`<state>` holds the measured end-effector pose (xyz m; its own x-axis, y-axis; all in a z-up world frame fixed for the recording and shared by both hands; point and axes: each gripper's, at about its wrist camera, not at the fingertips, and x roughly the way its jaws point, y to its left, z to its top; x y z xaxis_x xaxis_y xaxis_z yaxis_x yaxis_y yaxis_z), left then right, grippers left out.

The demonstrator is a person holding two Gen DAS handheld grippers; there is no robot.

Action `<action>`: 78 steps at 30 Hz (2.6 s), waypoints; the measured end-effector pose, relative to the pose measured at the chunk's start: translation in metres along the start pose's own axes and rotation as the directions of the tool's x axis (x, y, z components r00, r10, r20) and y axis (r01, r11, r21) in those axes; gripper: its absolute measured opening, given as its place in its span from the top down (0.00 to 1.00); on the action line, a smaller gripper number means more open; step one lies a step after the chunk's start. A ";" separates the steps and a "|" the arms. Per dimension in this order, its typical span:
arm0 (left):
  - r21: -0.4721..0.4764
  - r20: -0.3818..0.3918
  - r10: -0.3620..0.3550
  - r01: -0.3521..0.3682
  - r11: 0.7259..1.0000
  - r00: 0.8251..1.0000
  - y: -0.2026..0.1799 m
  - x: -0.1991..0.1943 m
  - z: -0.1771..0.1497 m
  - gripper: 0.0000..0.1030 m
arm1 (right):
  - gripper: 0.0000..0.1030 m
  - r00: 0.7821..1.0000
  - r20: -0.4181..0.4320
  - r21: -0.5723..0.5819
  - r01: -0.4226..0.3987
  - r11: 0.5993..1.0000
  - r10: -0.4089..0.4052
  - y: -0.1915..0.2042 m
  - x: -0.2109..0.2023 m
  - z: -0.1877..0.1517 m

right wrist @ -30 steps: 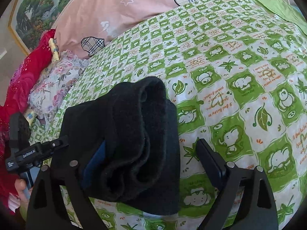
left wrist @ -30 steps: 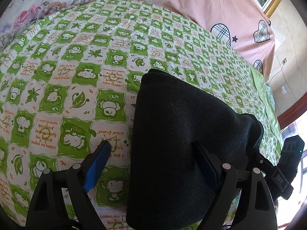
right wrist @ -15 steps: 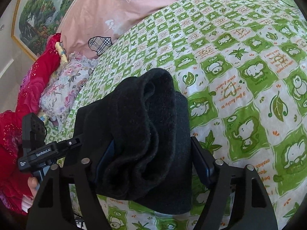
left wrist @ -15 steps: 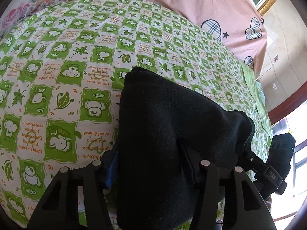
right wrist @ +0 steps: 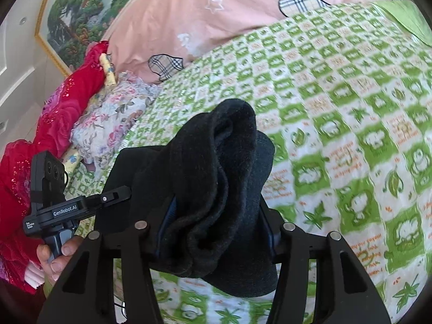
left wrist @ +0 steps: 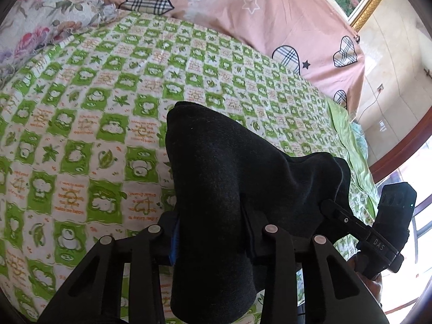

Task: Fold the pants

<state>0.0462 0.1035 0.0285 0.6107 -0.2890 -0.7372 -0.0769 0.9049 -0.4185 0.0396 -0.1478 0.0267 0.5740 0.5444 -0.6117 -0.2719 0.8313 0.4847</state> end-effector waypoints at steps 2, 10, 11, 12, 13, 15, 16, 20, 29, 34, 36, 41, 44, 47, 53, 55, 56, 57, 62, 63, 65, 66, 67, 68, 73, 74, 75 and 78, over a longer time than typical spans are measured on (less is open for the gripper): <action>-0.001 0.025 0.017 -0.017 1.000 1.000 0.003 -0.009 0.002 0.65 | 0.47 1.000 -0.002 -0.014 -0.022 1.000 0.022 0.008 0.005 0.005; -0.033 0.090 0.063 -0.061 0.998 0.994 0.029 -0.035 0.019 0.65 | 0.47 0.997 -0.012 -0.073 -0.079 0.994 0.079 0.036 0.031 0.027; -0.037 0.094 0.069 -0.066 0.997 0.993 0.032 -0.036 0.021 0.65 | 0.47 0.996 -0.012 -0.080 -0.085 0.993 0.084 0.040 0.035 0.031; -0.042 0.101 0.076 -0.072 0.997 0.992 0.035 -0.038 0.025 0.65 | 0.47 0.996 -0.011 -0.083 -0.090 0.992 0.089 0.042 0.037 0.034; -0.044 0.107 0.082 -0.077 0.996 0.991 0.038 -0.040 0.027 0.65 | 0.47 0.995 -0.009 -0.087 -0.096 0.992 0.096 0.045 0.040 0.037; -0.048 0.121 0.095 -0.089 0.995 0.988 0.042 -0.043 0.033 0.65 | 0.47 0.994 -0.010 -0.090 -0.111 0.990 0.110 0.050 0.048 0.043; -0.052 0.129 0.100 -0.094 0.994 0.987 0.045 -0.045 0.036 0.65 | 0.47 0.993 -0.013 -0.090 -0.117 0.989 0.117 0.052 0.052 0.046; -0.072 0.145 0.127 -0.117 0.990 0.981 0.057 -0.045 0.045 0.65 | 0.47 0.990 -0.027 -0.103 -0.139 0.985 0.137 0.062 0.071 0.056; -0.113 0.164 0.181 -0.164 0.980 0.970 0.084 -0.035 0.065 0.65 | 0.47 0.989 -0.048 -0.139 -0.142 0.980 0.136 0.079 0.112 0.077; -0.127 0.161 0.200 -0.181 0.975 0.966 0.096 -0.027 0.072 0.65 | 0.47 0.989 -0.064 -0.150 -0.140 0.979 0.131 0.081 0.131 0.085; -0.139 0.157 0.203 -0.181 0.974 0.967 0.102 -0.024 0.072 0.65 | 0.47 0.988 -0.070 -0.155 -0.144 0.977 0.134 0.082 0.139 0.087; -0.154 0.134 0.206 -0.185 0.971 0.969 0.115 -0.013 0.071 0.64 | 0.47 0.987 -0.097 -0.165 -0.139 0.976 0.124 0.080 0.155 0.087; -0.159 0.126 0.205 -0.184 0.970 0.971 0.120 -0.008 0.069 0.63 | 0.47 0.987 -0.109 -0.159 -0.134 0.978 0.118 0.076 0.162 0.085; -0.153 0.118 0.210 -0.191 0.970 0.971 0.122 -0.003 0.068 0.59 | 0.44 0.986 -0.118 -0.147 -0.133 0.980 0.116 0.071 0.165 0.085; -0.159 0.101 0.219 -0.201 0.967 0.971 0.130 0.004 0.063 0.45 | 0.35 0.990 -0.104 -0.127 -0.107 0.986 0.094 0.055 0.164 0.083; -0.158 0.105 0.233 -0.215 0.964 0.967 0.129 0.002 0.060 0.41 | 0.33 0.991 -0.097 -0.117 -0.107 0.987 0.096 0.050 0.161 0.084; -0.156 0.106 0.240 -0.222 0.962 0.965 0.128 0.001 0.059 0.39 | 0.30 0.991 -0.093 -0.116 -0.105 0.988 0.094 0.047 0.159 0.084; -0.153 0.109 0.245 -0.227 0.962 0.963 0.128 0.000 0.059 0.38 | 0.28 0.992 -0.088 -0.116 -0.097 0.988 0.087 0.045 0.157 0.085; -0.153 0.102 0.263 -0.246 0.957 0.959 0.125 -0.005 0.055 0.32 | 0.28 0.996 -0.073 -0.112 -0.059 0.992 0.050 0.037 0.148 0.087; -0.153 0.100 0.266 -0.249 0.956 0.959 0.124 -0.005 0.053 0.31 | 0.28 0.996 -0.072 -0.109 -0.060 0.992 0.052 0.036 0.147 0.087; -0.151 0.095 0.277 -0.261 0.954 0.956 0.122 -0.007 0.050 0.27 | 0.28 0.997 -0.070 -0.115 -0.053 0.992 0.045 0.037 0.145 0.085; -0.147 0.091 0.288 -0.273 0.951 0.953 0.120 -0.008 0.048 0.25 | 0.27 0.997 -0.068 -0.119 -0.049 0.992 0.041 0.038 0.144 0.084; -0.146 0.089 0.300 -0.286 0.947 0.950 0.119 -0.009 0.046 0.21 | 0.27 0.997 -0.066 -0.122 -0.046 0.991 0.038 0.039 0.143 0.083; -0.144 0.090 0.314 -0.299 0.943 0.945 0.117 -0.011 0.043 0.21 | 0.27 0.997 -0.063 -0.126 -0.042 0.991 0.034 0.040 0.142 0.082; -0.149 0.091 0.310 -0.295 0.944 0.946 0.112 -0.019 0.034 0.21 | 0.26 0.998 -0.054 -0.136 -0.041 0.990 0.034 0.046 0.135 0.077; -0.149 0.091 0.312 -0.297 0.943 0.946 0.111 -0.020 0.033 0.21 | 0.25 0.998 -0.053 -0.137 -0.042 0.990 0.035 0.047 0.134 0.076; -0.146 0.093 0.316 -0.301 0.942 0.944 0.109 -0.022 0.030 0.21 | 0.24 0.998 -0.050 -0.137 -0.042 0.990 0.035 0.048 0.132 0.074; -0.132 0.099 0.323 -0.309 0.942 0.941 0.103 -0.026 0.024 0.21 | 0.22 0.998 -0.045 -0.151 -0.048 0.987 0.042 0.053 0.126 0.069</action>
<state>0.0415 0.2116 0.0176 0.6278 0.0512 -0.7767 -0.3657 0.9002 -0.2363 0.1502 -0.0429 0.0184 0.5267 0.5830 -0.6186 -0.4127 0.8116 0.4135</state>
